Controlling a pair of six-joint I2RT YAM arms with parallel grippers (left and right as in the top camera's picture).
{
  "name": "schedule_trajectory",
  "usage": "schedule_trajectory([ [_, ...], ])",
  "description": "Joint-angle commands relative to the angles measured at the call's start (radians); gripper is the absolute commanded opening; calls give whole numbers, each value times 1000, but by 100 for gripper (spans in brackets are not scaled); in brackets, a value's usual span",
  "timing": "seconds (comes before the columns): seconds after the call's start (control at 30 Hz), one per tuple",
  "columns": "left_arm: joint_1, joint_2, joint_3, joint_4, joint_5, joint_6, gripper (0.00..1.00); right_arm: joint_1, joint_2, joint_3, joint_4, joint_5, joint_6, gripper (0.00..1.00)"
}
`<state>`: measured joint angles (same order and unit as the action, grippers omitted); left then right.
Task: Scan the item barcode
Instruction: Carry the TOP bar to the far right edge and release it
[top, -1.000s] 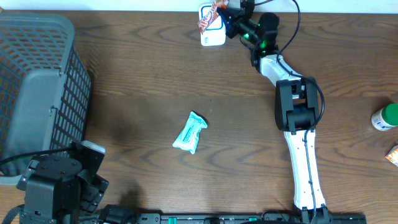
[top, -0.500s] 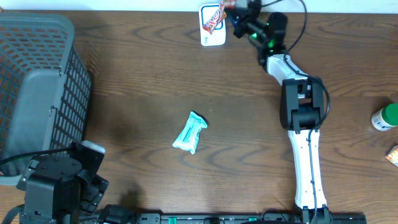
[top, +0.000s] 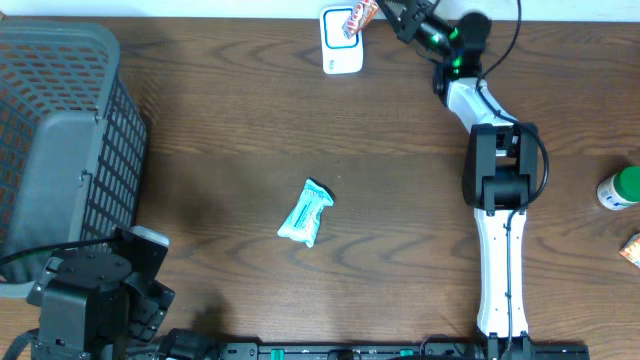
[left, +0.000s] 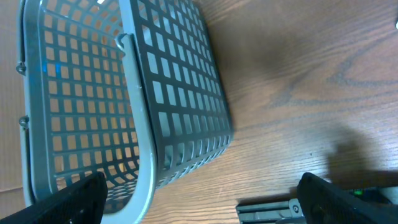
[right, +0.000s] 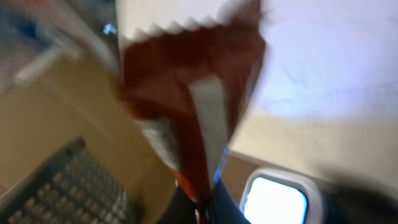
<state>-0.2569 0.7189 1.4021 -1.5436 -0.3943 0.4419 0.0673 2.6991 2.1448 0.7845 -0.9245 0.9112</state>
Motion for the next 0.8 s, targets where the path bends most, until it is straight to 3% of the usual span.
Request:
schedule_trajectory([
  [0.0, 4, 0, 6, -1, 2, -9, 98, 39, -219, 17, -277, 127, -113, 1],
  [0.17, 4, 0, 6, 0, 2, -9, 98, 79, -461, 17, -927, 457, -397, 1],
  [0.4, 4, 0, 6, -1, 2, -10, 98, 93, -718, 17, -1575, 962, -571, 1],
  [0.57, 4, 0, 6, -1, 2, -10, 98, 51, -756, 17, -1890, 1314, -572, 1],
  [0.77, 4, 0, 6, 0, 2, -10, 98, -62, -715, -13, -2102, 1388, -623, 1],
])
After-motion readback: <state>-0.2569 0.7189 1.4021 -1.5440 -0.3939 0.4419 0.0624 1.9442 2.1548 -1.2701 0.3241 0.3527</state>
